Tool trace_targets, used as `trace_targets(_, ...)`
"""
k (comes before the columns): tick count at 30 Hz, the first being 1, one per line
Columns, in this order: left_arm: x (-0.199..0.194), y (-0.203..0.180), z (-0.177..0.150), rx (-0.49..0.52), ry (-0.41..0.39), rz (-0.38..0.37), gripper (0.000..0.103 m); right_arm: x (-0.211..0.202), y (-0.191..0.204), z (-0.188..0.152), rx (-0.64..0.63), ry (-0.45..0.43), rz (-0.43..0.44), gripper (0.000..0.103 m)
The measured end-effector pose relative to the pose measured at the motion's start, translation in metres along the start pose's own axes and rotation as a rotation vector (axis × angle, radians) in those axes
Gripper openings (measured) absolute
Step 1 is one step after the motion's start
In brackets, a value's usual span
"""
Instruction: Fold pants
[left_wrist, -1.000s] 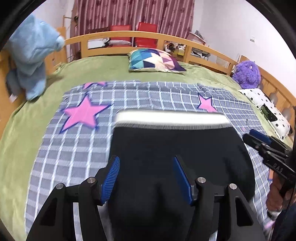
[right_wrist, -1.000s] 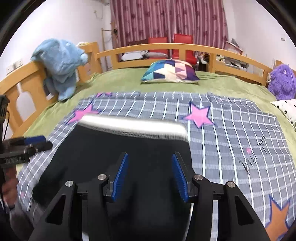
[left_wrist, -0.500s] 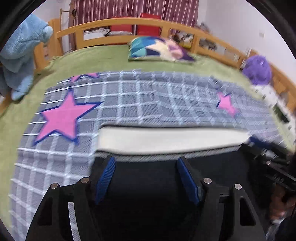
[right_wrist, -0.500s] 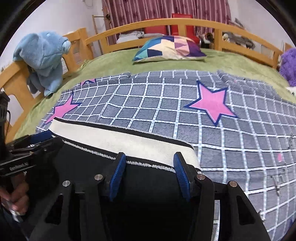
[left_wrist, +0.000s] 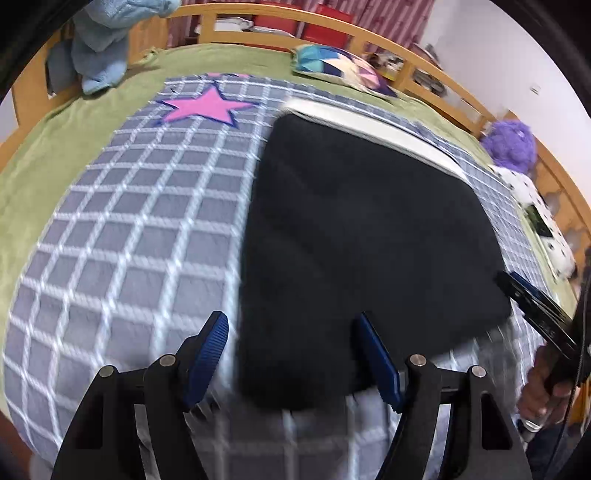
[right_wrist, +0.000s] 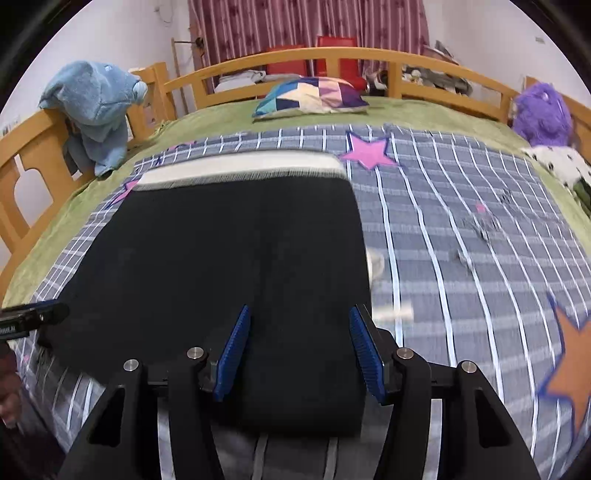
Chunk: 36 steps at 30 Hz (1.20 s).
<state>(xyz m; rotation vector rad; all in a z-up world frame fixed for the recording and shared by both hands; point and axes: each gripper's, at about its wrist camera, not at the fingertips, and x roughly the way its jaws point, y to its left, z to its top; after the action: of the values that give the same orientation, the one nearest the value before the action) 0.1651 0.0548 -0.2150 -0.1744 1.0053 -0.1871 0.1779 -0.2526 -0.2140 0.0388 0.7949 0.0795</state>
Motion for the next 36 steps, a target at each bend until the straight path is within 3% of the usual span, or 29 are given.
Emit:
trace_targets(3,-0.005,-0.016,-0.014,0.039,0.011,0.062,0.070,-0.014,0.005,-0.022,0.014,0.046,0.007,0.055)
trace_targets(6,-0.029,-0.023,-0.005,0.033,-0.018,0.071,0.068,-0.034,0.007,-0.034,0.054,0.076,0.034,0.055)
trace_targets(12,-0.108,-0.053,0.018,0.057,-0.162,0.064,0.070,-0.112,0.019,-0.012,0.066,-0.056,0.009,0.055)
trace_targets(16,-0.146,-0.071,0.005,0.057,-0.239,0.063,0.081,-0.160,0.029,0.002,0.054,-0.129,-0.037,0.064)
trace_targets(21,-0.167,-0.086,-0.016,0.078,-0.255,0.100,0.083,-0.199,0.034,-0.010,0.056,-0.147,-0.049,0.066)
trace_targets(23,-0.173,-0.090,-0.022,0.095,-0.253,0.106,0.083,-0.208,0.033,-0.016,0.064,-0.155,-0.054,0.082)
trace_targets(26,-0.185,-0.097,-0.032,0.110,-0.266,0.122,0.085,-0.225,0.033,-0.027,0.061,-0.200,-0.076,0.093)
trace_targets(28,-0.189,-0.101,-0.035,0.126,-0.277,0.136,0.092,-0.233,0.036,-0.033,0.037,-0.218,-0.090,0.098)
trace_targets(36,-0.208,-0.110,-0.044,0.137,-0.299,0.140,0.093,-0.250,0.036,-0.040,0.032,-0.208,-0.144,0.099)
